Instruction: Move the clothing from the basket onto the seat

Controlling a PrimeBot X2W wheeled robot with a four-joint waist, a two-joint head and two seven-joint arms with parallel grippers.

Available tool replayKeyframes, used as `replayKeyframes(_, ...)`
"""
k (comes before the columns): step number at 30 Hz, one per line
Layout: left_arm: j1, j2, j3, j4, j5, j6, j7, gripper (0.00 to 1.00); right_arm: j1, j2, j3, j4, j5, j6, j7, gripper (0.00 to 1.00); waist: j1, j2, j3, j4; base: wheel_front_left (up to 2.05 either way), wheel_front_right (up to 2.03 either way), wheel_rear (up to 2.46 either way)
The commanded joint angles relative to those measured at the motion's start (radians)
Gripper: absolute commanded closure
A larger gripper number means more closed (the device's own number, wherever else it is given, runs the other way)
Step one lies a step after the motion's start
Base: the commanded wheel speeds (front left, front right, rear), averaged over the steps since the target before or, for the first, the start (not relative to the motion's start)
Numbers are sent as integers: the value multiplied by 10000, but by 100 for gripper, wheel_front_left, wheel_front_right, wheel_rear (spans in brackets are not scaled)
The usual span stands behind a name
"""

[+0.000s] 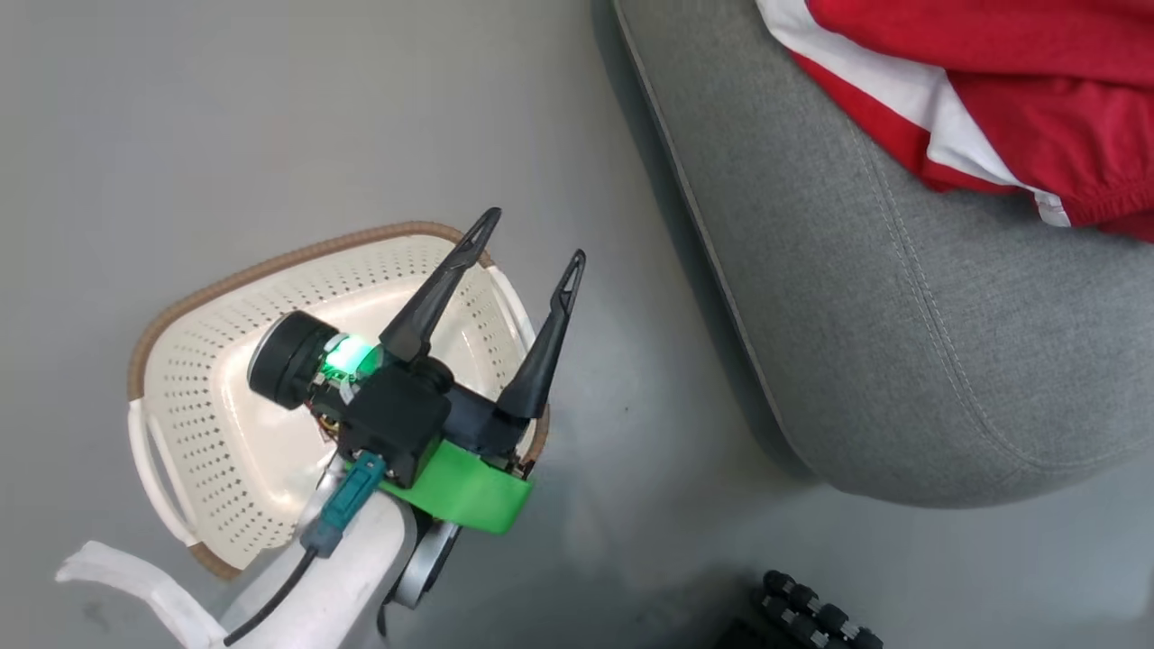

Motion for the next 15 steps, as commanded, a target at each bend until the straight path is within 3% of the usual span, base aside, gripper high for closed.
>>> replayKeyframes(1, 180, -195, 265, -74, 82, 109, -87, 0, 245, -31, 198, -131, 107, -11, -22, 0, 0, 0, -1368, 942, 0, 0, 0)
replayKeyframes(4, 727, -623, 948, -253, 234, 152, -63, 0, 603, -25, 1164, -434, 17, -9, -24, 0, 0, 0, -2072, 1346, 0, 0, 0)
replayKeyframes(11, 2199, -1716, 2783, -393, 520, -452, -58, 0, 1386, -38, 3506, -965, -1097, -12, -23, 0, 0, 0, -3690, 2544, 0, 0, 0)
replayKeyframes(15, 3169, -2168, 3854, -287, 734, -748, -59, 0, 1931, -42, 4331, -1068, -1401, -11, -23, 0, 0, 0, -4654, 3094, 0, 0, 0)
